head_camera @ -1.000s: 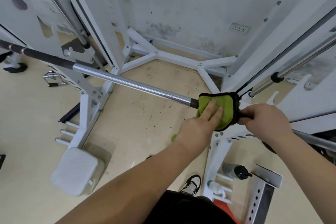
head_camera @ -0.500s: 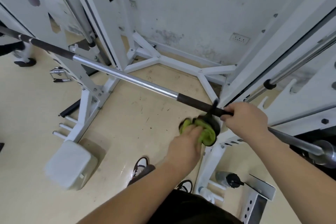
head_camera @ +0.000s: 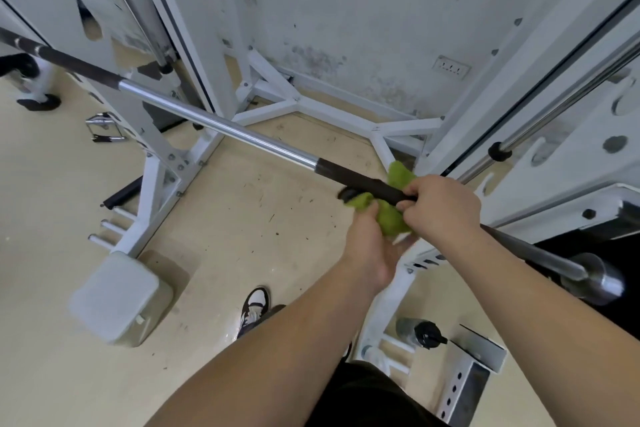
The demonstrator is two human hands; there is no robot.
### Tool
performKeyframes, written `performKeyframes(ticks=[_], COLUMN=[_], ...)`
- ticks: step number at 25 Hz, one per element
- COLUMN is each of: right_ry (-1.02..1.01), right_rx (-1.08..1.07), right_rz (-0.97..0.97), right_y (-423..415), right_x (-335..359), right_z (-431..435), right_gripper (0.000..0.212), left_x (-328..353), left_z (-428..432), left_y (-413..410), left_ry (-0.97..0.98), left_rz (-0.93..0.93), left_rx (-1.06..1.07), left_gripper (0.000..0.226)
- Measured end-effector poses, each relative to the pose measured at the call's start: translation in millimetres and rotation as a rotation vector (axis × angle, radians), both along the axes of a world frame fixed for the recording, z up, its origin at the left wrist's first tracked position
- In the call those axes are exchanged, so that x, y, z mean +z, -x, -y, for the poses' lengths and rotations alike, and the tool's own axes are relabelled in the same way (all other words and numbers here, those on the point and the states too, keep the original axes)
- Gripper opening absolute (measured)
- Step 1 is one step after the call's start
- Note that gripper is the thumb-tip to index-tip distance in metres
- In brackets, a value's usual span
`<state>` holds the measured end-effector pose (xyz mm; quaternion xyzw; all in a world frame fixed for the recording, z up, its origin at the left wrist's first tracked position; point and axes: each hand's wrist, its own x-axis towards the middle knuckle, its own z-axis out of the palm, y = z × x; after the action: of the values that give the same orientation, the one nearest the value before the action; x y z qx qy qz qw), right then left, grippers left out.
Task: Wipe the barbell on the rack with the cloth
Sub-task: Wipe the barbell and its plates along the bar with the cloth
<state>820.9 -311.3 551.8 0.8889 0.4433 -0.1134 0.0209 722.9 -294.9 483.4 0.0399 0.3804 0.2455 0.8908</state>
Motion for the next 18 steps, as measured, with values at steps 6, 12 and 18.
performKeyframes(ticks=[6, 12, 18], right_ry=[-0.002, 0.008, -0.015], right_rx=[0.019, -0.01, -0.004], right_rz=[-0.05, -0.038, -0.099], right_y=[-2.0, 1.2, 15.1], right_x=[-2.3, 1.7, 6.6], right_z=[3.5, 2.5, -16.8], right_gripper=[0.016, 0.015, 0.033], left_x=[4.4, 21.2, 49.2], left_z=[-47.4, -17.2, -63.4], left_y=[26.2, 18.6, 76.5], left_ry=[0.038, -0.136, -0.616], left_rz=[-0.114, -0.335, -0.758], left_rx=[0.2, -0.002, 0.102], left_gripper=[0.036, 0.026, 0.012])
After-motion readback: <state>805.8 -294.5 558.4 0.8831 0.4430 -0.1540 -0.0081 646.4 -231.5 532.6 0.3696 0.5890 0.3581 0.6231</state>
